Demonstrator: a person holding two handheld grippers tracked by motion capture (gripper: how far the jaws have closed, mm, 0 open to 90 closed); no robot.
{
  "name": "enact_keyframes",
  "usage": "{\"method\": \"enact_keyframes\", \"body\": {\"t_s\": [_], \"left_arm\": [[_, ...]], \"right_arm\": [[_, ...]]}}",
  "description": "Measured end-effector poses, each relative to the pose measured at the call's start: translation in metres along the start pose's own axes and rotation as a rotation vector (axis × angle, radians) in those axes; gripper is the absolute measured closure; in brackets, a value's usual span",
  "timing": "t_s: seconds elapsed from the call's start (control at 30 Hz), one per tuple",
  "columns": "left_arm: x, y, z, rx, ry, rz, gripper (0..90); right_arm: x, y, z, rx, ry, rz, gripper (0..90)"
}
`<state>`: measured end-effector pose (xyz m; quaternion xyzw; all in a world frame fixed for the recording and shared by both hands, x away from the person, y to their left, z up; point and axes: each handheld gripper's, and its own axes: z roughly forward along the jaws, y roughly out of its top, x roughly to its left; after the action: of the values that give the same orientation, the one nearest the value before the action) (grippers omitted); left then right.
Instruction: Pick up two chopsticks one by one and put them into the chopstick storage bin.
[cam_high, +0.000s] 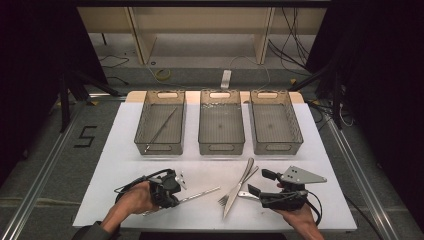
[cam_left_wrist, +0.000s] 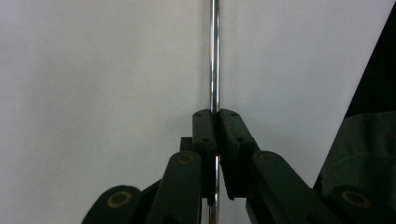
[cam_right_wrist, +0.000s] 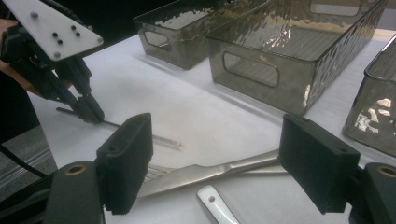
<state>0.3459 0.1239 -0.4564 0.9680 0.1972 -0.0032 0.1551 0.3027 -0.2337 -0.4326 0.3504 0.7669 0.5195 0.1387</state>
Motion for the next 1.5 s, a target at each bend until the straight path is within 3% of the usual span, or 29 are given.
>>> {"method": "enact_keyframes", "body": {"t_s": [0.23, 0.6, 0.73, 1.17, 1.23, 1.3, 1.5], "left_arm": [[0.009, -0.003, -0.014, -0.059, 0.015, -0.048, 84.8], [0.022, -0.006, -0.040, -0.216, 0.027, -0.149, 84.8], [0.029, -0.004, -0.049, -0.270, 0.058, -0.201, 84.7], [0.064, 0.000, -0.087, -0.406, 0.141, -0.295, 84.8], [0.070, 0.002, -0.092, -0.414, 0.158, -0.309, 84.7], [0.075, 0.004, -0.097, -0.403, 0.205, -0.314, 84.8], [0.098, 0.010, -0.115, -0.432, 0.228, -0.356, 84.8]], "right_arm": [[0.000, 0.000, 0.000, 0.001, -0.001, 0.001, 27.0], [-0.001, 0.000, -0.001, 0.002, -0.003, 0.005, 27.0], [-0.001, -0.001, 0.000, 0.002, -0.002, 0.007, 27.0], [-0.002, -0.002, 0.001, 0.010, -0.004, 0.011, 27.0], [-0.002, -0.002, 0.002, 0.010, -0.004, 0.010, 27.0], [-0.002, -0.002, 0.001, 0.009, -0.004, 0.010, 27.0], [-0.002, -0.001, 0.001, 0.006, -0.001, 0.009, 27.0]]}}
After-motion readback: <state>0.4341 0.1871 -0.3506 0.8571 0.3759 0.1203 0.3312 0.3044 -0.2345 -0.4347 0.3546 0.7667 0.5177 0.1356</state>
